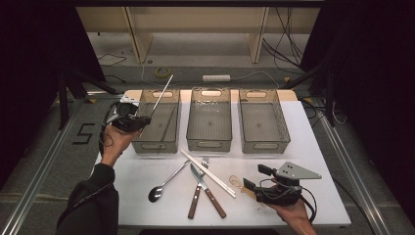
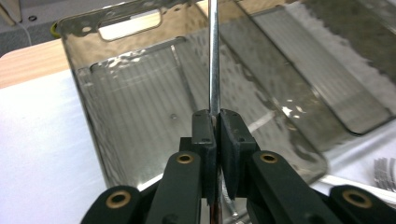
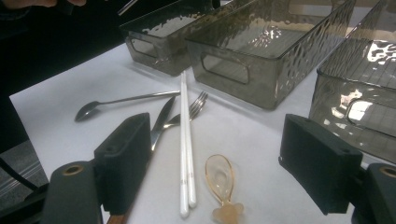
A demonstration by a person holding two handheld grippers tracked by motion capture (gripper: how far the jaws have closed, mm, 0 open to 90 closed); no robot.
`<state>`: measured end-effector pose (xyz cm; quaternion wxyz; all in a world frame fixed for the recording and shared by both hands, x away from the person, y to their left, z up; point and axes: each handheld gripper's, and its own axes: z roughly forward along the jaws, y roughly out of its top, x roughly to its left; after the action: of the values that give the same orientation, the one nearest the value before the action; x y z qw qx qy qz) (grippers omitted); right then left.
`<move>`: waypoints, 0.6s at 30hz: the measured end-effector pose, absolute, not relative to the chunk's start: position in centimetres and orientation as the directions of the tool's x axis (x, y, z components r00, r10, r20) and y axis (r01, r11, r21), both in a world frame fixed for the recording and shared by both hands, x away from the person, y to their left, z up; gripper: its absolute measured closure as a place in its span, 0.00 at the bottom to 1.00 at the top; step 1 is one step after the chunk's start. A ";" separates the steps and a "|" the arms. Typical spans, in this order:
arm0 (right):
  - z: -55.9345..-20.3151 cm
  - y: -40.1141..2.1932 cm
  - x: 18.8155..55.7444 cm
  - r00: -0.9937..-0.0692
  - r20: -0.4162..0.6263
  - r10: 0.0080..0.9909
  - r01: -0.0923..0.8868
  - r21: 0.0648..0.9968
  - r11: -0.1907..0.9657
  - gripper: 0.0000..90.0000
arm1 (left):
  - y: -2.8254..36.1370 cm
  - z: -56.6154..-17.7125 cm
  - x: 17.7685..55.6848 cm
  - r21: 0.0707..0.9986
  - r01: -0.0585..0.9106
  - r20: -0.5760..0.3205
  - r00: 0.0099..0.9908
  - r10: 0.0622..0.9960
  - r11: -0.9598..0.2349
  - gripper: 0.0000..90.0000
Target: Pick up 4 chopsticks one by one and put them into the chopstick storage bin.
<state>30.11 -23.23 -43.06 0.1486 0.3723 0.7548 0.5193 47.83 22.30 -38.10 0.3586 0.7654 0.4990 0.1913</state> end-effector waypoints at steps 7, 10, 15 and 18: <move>-43.1 -23.2 30.2 -0.680 0.166 0.714 0.410 0.893 0.184 0.29 | 23.1 -39.2 49.5 0.717 0.664 -0.079 0.379 0.922 -0.211 0.94; -43.1 -23.2 30.2 -0.681 0.166 0.713 0.410 0.893 0.184 0.29 | 23.1 -39.9 50.1 0.705 0.680 -0.082 0.364 0.928 -0.204 0.94; -43.1 -23.2 30.2 -0.681 0.167 0.713 0.411 0.893 0.183 0.29 | 23.0 -41.0 50.8 0.679 0.707 -0.087 0.344 0.935 -0.197 0.94; -43.1 -23.2 30.2 -0.681 0.167 0.713 0.410 0.894 0.183 0.29 | 22.9 -41.5 51.1 0.666 0.722 -0.095 0.334 0.938 -0.189 0.94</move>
<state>30.17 -23.17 -43.11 0.1455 0.3717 0.7552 0.5200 51.10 22.88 -41.46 0.3180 0.7522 0.5515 0.1698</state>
